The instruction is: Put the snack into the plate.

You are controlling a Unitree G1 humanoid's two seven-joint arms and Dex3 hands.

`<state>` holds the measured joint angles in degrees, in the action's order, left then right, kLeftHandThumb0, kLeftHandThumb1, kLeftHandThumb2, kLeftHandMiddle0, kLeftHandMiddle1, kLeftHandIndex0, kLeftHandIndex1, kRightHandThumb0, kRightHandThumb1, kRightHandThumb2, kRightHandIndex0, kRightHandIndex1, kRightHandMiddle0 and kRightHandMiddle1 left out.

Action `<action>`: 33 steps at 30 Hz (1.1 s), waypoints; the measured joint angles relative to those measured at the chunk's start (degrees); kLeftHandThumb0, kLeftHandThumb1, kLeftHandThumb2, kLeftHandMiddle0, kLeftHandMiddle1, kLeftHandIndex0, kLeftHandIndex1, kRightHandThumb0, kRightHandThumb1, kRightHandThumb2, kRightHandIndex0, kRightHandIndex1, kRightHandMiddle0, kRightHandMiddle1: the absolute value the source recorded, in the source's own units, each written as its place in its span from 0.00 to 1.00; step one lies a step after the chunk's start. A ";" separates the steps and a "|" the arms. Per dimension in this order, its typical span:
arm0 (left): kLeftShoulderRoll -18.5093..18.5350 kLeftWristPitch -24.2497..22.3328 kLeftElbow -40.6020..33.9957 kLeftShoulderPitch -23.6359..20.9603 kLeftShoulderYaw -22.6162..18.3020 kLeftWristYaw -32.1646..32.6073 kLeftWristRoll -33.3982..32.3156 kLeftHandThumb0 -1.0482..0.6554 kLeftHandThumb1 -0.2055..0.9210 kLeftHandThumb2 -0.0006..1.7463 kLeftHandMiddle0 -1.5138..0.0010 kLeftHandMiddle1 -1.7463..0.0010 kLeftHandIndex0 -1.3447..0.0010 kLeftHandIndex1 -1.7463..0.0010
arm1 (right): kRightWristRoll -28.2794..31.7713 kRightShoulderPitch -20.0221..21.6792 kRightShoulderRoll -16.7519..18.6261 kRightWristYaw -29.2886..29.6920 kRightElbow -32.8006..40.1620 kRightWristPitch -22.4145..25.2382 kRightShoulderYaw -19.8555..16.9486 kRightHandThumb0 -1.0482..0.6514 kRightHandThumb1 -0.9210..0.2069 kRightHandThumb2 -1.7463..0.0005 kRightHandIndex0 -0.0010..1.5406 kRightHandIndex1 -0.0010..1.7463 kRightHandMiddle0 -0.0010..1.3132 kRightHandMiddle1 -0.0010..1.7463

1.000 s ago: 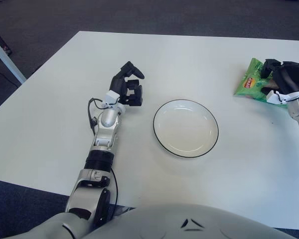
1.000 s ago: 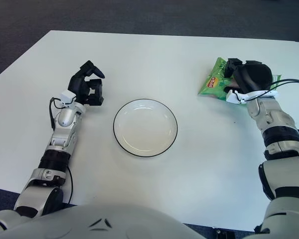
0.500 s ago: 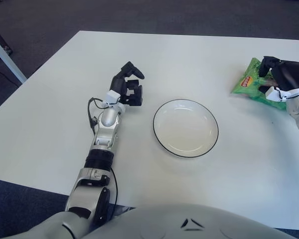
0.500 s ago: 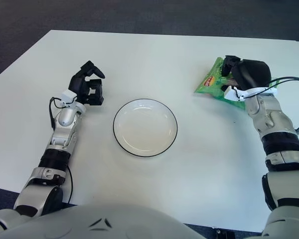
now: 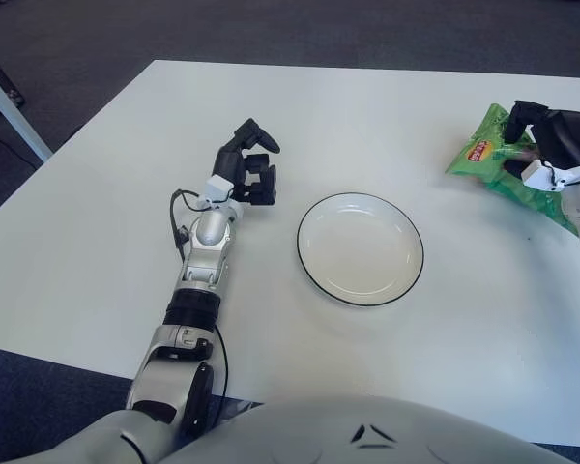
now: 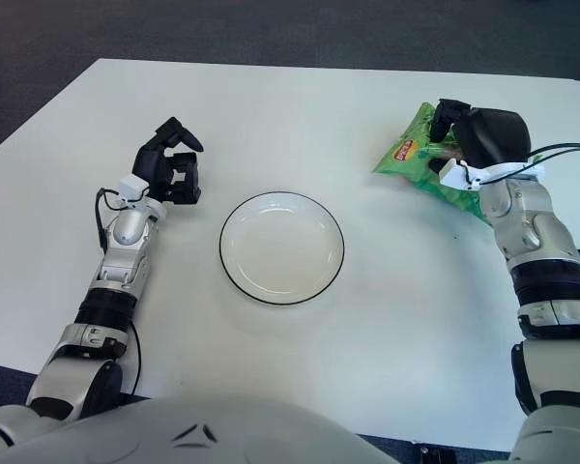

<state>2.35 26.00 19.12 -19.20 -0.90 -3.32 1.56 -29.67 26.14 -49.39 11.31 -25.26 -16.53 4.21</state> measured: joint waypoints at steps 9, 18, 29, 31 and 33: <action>0.33 1.28 0.69 -0.21 0.28 -0.01 0.00 0.34 0.49 0.74 0.14 0.00 0.56 0.00 | 9.55 -4.17 3.47 -9.66 10.32 5.03 -5.36 0.62 0.78 0.06 0.52 1.00 0.45 1.00; 0.73 2.47 1.21 -0.46 0.48 0.02 0.75 0.34 0.48 0.74 0.14 0.00 0.55 0.00 | 15.34 -5.85 5.82 -15.75 19.31 13.06 -10.42 0.62 0.79 0.07 0.56 0.96 0.45 1.00; 0.50 2.62 1.05 -0.35 0.55 0.01 0.66 0.33 0.47 0.75 0.15 0.00 0.55 0.00 | 20.67 -6.56 7.79 -20.97 28.61 22.79 -15.30 0.62 0.82 0.05 0.58 0.94 0.47 1.00; 0.50 2.62 1.02 -0.34 0.56 0.01 0.66 0.33 0.47 0.75 0.15 0.00 0.55 0.00 | 21.53 -6.60 8.10 -21.57 29.64 24.04 -15.73 0.62 0.82 0.06 0.59 0.93 0.47 1.00; 0.49 2.62 1.01 -0.34 0.56 0.02 0.66 0.33 0.46 0.75 0.15 0.00 0.54 0.00 | 22.27 -6.70 8.48 -22.22 30.95 25.59 -16.18 0.62 0.83 0.06 0.59 0.93 0.47 1.00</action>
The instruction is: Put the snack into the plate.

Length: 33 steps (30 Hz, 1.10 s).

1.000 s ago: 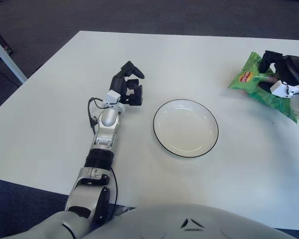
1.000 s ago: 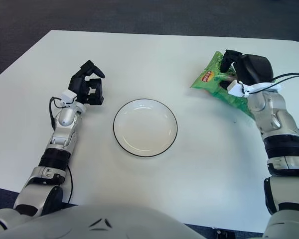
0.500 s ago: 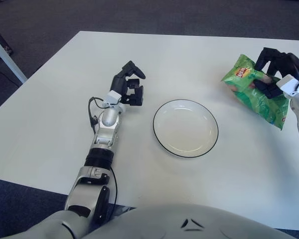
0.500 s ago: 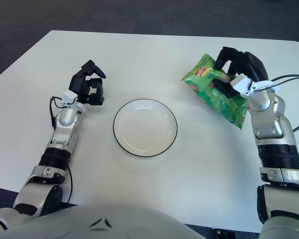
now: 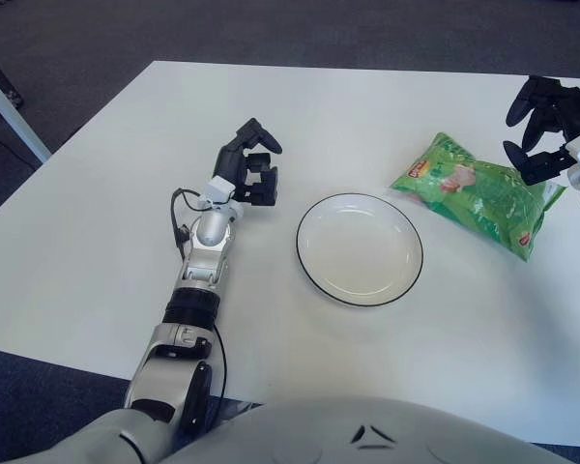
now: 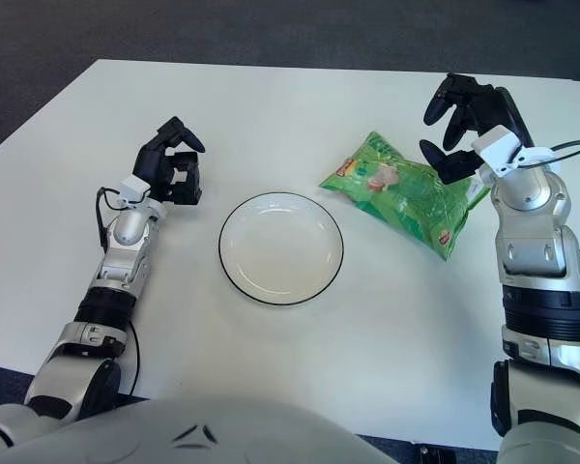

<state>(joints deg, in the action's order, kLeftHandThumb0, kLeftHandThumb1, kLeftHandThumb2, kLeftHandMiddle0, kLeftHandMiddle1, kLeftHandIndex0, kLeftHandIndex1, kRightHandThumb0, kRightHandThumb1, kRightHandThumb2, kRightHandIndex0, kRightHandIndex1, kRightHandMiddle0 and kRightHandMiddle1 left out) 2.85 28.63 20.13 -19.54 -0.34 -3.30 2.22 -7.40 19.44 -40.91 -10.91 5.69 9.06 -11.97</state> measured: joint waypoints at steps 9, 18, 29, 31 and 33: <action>-0.03 0.03 0.01 -0.02 0.00 0.09 0.07 0.33 0.46 0.76 0.15 0.00 0.54 0.00 | 1.46 -0.06 2.43 0.14 4.33 2.27 -1.95 0.62 0.83 0.05 0.59 0.93 0.48 1.00; 0.00 0.47 0.05 -0.02 0.08 0.10 0.29 0.33 0.46 0.76 0.15 0.00 0.54 0.00 | 2.16 -0.04 4.22 0.27 5.97 2.27 -2.88 0.62 0.83 0.03 0.55 1.00 0.49 1.00; 0.26 1.22 0.25 -0.09 0.38 0.09 0.52 0.33 0.45 0.76 0.14 0.00 0.54 0.00 | 0.10 0.03 4.13 0.51 9.06 3.71 -2.66 0.61 0.86 0.02 0.58 0.96 0.51 1.00; 0.30 1.46 0.34 -0.10 0.40 0.09 0.54 0.33 0.45 0.76 0.14 0.00 0.54 0.00 | -1.15 -0.16 3.94 0.66 8.96 2.52 -2.29 0.61 0.90 0.01 0.63 0.91 0.53 1.00; 0.35 1.66 0.38 -0.11 0.41 0.09 0.54 0.33 0.45 0.76 0.14 0.00 0.54 0.00 | -1.55 -0.47 3.82 0.65 8.74 0.76 -2.12 0.61 0.91 0.01 0.64 0.90 0.54 1.00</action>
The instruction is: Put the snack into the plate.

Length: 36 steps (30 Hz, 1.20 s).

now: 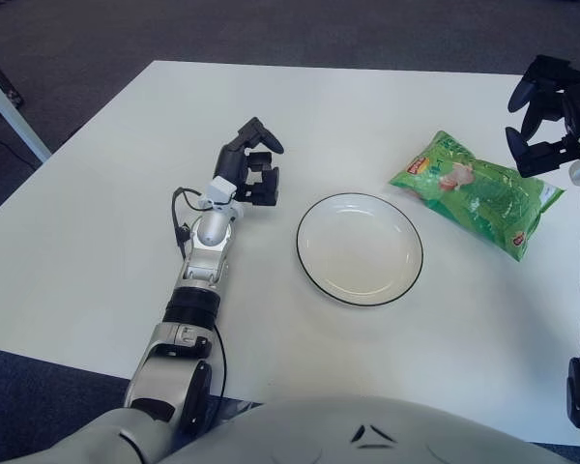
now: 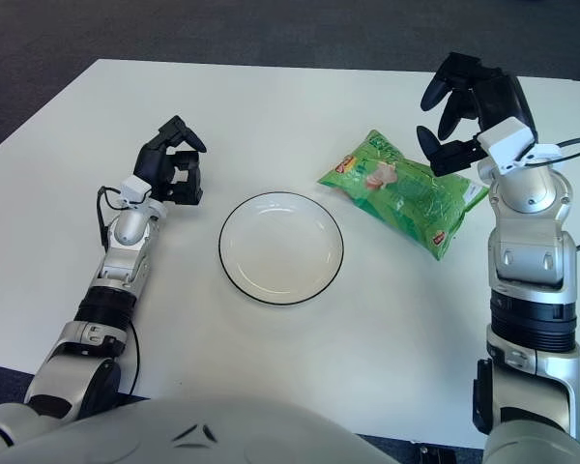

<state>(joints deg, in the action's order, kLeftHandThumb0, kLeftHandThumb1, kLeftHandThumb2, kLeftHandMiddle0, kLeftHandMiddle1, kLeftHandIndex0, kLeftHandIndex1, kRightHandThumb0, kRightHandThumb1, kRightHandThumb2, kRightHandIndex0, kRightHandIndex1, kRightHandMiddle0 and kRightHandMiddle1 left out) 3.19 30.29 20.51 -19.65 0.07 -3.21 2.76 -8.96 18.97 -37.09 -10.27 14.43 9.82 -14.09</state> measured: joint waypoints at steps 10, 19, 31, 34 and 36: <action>0.17 0.82 0.45 -0.18 0.05 0.09 0.45 0.33 0.45 0.76 0.14 0.00 0.54 0.00 | -2.22 -0.93 -2.75 -3.07 -4.69 -6.74 0.79 0.61 0.87 0.01 0.57 0.97 0.53 1.00; 0.56 1.67 1.17 -0.37 0.19 0.09 0.77 0.33 0.46 0.76 0.14 0.00 0.54 0.00 | -11.21 -4.30 -9.30 -4.49 -5.40 -12.49 3.22 0.33 0.29 0.48 0.23 0.89 0.16 0.93; 1.49 2.57 2.32 -0.84 0.80 1.21 3.29 0.34 0.48 0.74 0.14 0.00 0.56 0.00 | -14.72 -5.34 -15.43 -8.15 -7.75 -21.15 4.83 0.03 0.01 0.63 0.02 0.48 0.00 0.61; 1.63 2.86 2.48 -0.92 0.91 1.29 3.38 0.34 0.48 0.74 0.14 0.00 0.56 0.00 | -15.45 -5.64 -16.26 -8.99 -7.75 -22.53 5.34 0.02 0.00 0.60 0.00 0.37 0.00 0.51; 1.71 3.02 2.59 -0.99 0.97 1.33 3.43 0.34 0.48 0.74 0.14 0.00 0.56 0.00 | -15.95 -5.77 -16.48 -9.44 -7.75 -22.99 5.62 0.01 0.00 0.58 0.00 0.31 0.00 0.46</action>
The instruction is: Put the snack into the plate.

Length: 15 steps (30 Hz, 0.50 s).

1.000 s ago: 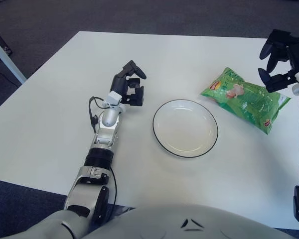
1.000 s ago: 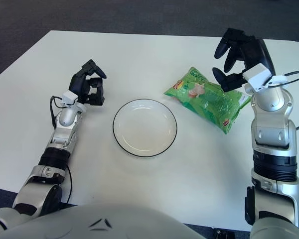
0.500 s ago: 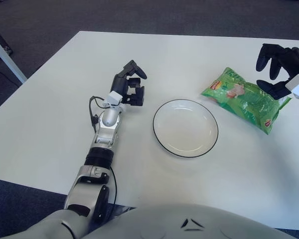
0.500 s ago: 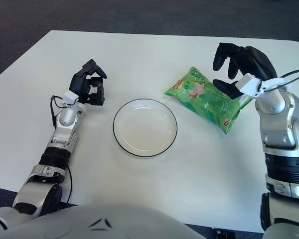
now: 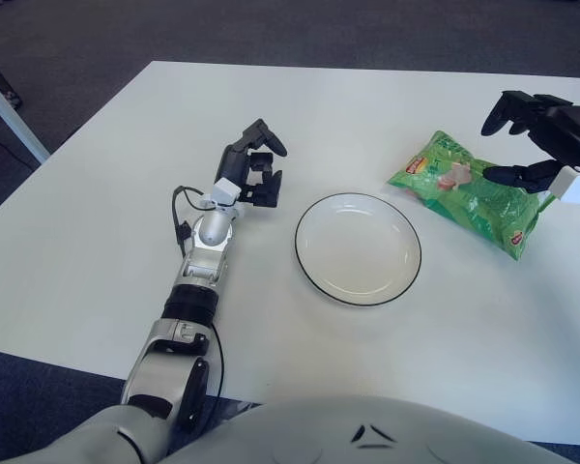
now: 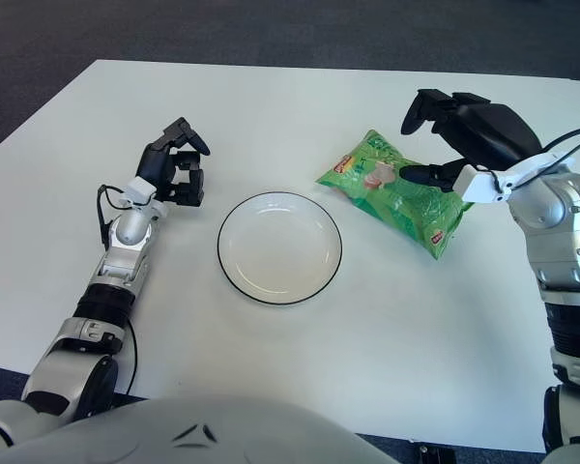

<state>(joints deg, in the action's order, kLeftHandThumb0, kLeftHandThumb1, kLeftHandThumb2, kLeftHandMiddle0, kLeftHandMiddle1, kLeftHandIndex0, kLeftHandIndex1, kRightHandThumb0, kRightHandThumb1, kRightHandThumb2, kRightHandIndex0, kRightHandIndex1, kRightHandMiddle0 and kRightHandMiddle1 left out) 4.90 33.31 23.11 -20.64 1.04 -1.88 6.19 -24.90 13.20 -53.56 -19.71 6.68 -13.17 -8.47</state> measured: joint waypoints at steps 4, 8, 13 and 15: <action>0.12 0.22 0.30 -0.13 0.12 0.06 0.22 0.34 0.49 0.74 0.14 0.00 0.56 0.00 | -0.81 -0.18 -0.16 -1.33 0.01 0.09 0.35 0.00 0.00 0.55 0.00 0.16 0.00 0.33; 0.20 0.56 0.68 -0.27 0.21 0.29 0.79 0.34 0.49 0.74 0.14 0.00 0.56 0.00 | -0.89 -0.24 -0.24 -2.94 0.01 0.59 0.63 0.00 0.00 0.52 0.00 0.04 0.00 0.20; 0.25 1.11 0.94 -0.36 0.24 0.43 0.94 0.34 0.49 0.73 0.14 0.00 0.56 0.00 | -0.37 -0.23 -0.24 -5.15 0.02 1.23 0.94 0.00 0.00 0.52 0.00 0.01 0.00 0.11; 0.26 1.19 1.03 -0.40 0.25 0.49 0.95 0.34 0.50 0.73 0.14 0.00 0.57 0.00 | -0.13 -0.23 -0.24 -5.94 0.15 1.60 1.04 0.00 0.00 0.53 0.00 0.00 0.00 0.06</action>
<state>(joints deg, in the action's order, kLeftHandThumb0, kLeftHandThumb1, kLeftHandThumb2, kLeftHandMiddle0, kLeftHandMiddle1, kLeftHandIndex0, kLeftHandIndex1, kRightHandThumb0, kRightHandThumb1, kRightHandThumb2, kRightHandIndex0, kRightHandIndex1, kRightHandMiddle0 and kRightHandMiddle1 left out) 5.16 34.50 24.14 -21.03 1.29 -1.39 7.14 -25.03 12.97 -53.80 -25.65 6.82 -11.57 -7.44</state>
